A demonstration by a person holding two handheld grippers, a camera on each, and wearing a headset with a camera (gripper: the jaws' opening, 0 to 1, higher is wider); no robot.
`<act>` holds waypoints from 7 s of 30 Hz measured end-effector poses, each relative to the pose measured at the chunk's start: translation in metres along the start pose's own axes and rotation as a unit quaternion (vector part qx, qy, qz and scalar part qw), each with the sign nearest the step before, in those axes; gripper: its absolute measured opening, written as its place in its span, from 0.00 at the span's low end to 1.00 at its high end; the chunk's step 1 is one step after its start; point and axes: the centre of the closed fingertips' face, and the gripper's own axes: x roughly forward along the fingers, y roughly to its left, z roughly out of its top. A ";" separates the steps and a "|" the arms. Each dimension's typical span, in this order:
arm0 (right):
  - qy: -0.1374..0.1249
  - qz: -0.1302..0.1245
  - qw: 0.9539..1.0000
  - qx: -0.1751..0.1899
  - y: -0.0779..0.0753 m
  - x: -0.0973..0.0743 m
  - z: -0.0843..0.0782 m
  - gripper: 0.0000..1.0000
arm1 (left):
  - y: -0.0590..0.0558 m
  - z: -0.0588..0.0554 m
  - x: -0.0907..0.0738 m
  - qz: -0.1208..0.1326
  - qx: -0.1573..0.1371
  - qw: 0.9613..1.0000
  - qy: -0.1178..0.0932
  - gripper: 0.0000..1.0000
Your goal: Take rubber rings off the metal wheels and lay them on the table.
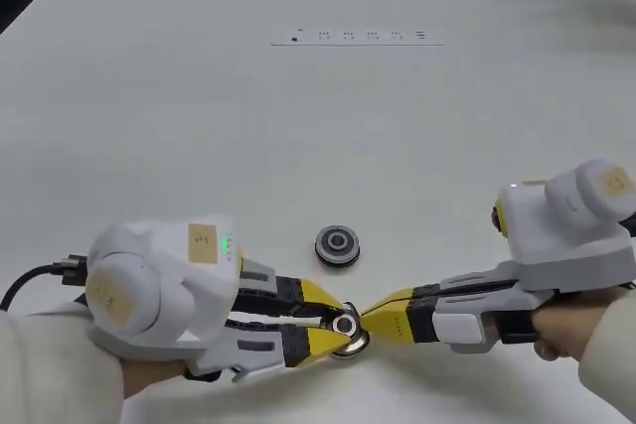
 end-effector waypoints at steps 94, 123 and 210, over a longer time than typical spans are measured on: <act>0.026 -0.028 0.998 -0.053 0.028 -0.025 0.016 0.00 | 0.019 0.062 -0.151 0.124 -0.001 0.992 -0.033 0.90; 0.028 -0.027 0.997 -0.070 0.041 -0.034 0.032 0.00 | 0.005 0.009 -0.183 0.184 -0.068 0.980 -0.040 0.95; 0.107 0.013 0.991 -0.081 0.025 0.047 0.019 0.00 | 0.003 -0.021 -0.167 0.176 -0.105 0.979 -0.019 0.95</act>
